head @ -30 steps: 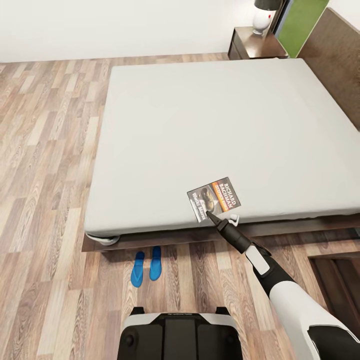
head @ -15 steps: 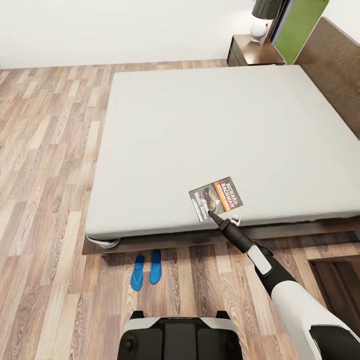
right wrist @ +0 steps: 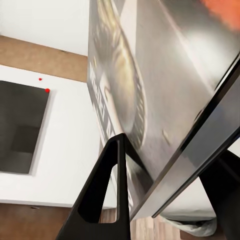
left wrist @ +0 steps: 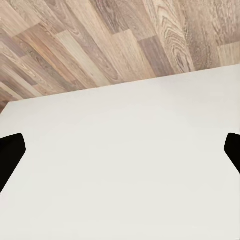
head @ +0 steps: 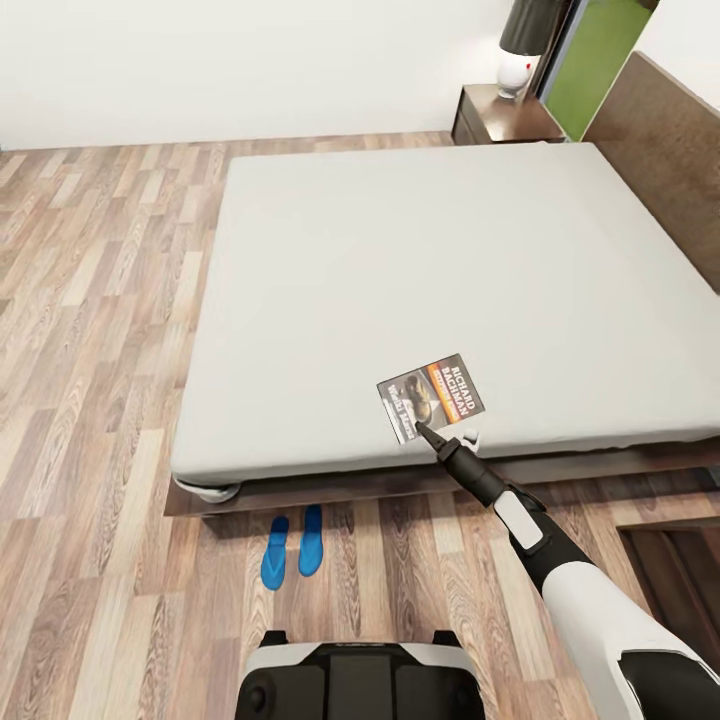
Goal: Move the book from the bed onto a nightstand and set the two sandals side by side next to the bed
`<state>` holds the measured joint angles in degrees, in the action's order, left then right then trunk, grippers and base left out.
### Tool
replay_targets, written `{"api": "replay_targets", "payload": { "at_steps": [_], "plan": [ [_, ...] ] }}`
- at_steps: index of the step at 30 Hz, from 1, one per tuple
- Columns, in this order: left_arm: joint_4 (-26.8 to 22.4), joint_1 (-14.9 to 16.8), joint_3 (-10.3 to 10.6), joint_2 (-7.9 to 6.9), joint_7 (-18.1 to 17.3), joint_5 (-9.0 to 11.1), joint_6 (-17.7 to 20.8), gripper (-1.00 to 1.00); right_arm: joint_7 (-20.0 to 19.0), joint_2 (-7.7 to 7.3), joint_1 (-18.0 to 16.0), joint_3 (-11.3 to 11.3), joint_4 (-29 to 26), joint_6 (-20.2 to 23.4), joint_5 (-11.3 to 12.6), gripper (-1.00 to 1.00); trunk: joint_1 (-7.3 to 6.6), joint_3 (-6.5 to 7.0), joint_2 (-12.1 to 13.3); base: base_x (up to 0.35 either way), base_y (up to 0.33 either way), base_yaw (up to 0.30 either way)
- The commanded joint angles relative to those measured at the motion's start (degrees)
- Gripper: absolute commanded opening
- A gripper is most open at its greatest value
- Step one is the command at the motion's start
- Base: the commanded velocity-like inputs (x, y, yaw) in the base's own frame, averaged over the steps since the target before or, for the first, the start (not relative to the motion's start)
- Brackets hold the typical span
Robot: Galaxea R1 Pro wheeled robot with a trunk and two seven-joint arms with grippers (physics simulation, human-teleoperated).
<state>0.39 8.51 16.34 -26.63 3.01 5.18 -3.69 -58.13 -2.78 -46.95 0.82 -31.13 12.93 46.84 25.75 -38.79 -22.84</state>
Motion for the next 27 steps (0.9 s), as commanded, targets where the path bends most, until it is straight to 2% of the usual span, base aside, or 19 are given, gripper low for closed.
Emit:
{"api": "replay_targets", "payload": {
  "at_steps": [1,27],
  "plan": [
    [0.04,0.02,0.51,0.00,0.08,0.47,-0.19,1.00,-0.03,-0.03,-0.01,0.11,0.02,0.62,0.54,-1.00,0.03,0.04,-0.08,0.000,0.000,0.000],
    [-0.04,0.02,0.47,0.00,0.11,0.45,0.77,1.00,-0.03,-0.14,-0.06,-0.02,0.02,0.57,0.54,-1.00,0.03,2.42,-0.08,0.000,0.000,0.000]
  ]
}}
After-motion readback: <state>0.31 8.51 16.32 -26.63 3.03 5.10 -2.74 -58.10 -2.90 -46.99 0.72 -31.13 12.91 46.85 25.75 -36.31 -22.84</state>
